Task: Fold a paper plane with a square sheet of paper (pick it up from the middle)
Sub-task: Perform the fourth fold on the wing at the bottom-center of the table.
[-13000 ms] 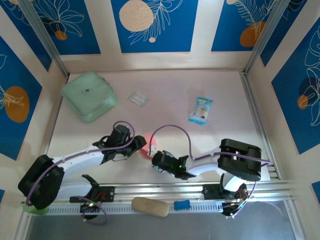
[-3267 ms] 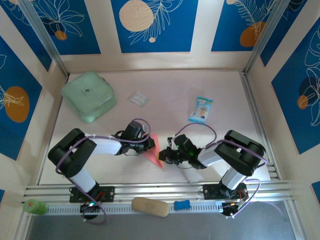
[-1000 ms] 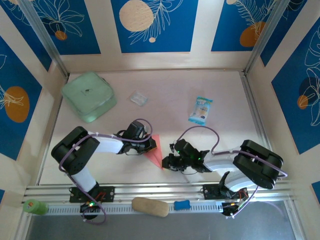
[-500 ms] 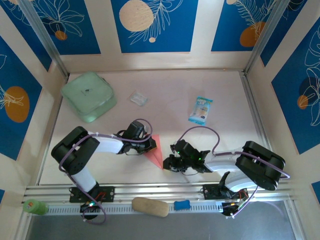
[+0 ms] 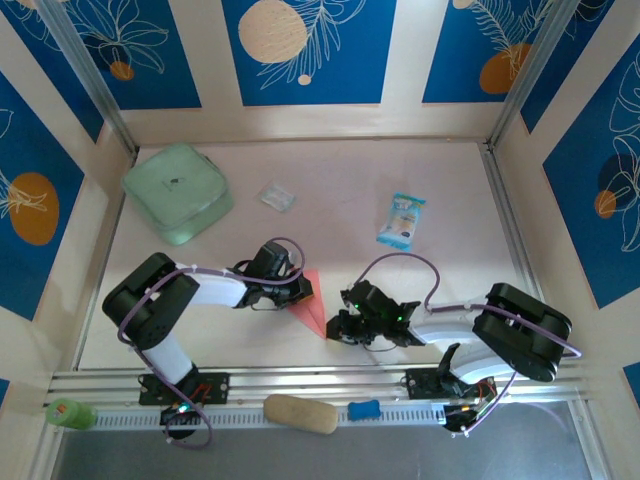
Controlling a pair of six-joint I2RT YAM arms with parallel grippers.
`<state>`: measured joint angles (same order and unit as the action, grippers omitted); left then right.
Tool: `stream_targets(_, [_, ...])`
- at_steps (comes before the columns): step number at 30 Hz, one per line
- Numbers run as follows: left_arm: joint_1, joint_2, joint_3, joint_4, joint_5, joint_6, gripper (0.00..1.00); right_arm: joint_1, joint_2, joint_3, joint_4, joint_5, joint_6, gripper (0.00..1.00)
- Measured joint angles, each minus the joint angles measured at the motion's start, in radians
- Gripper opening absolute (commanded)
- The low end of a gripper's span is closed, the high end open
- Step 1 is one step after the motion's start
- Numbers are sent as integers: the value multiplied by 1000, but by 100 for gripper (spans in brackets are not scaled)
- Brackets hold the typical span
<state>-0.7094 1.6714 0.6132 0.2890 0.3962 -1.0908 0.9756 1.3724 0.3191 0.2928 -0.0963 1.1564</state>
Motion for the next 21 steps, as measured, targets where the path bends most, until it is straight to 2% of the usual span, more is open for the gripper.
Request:
stream_targets(9, [0, 0, -4, 7, 0, -3, 3, 5, -2, -2, -10, -1, 0, 9])
stream_targets(15, [0, 0, -4, 7, 0, -3, 2, 6, -9, -2, -19, -2, -2, 12])
stream_targets(21, [-1, 0, -4, 7, 0, -3, 2, 6, -118, -2, -178, -9, -6, 14])
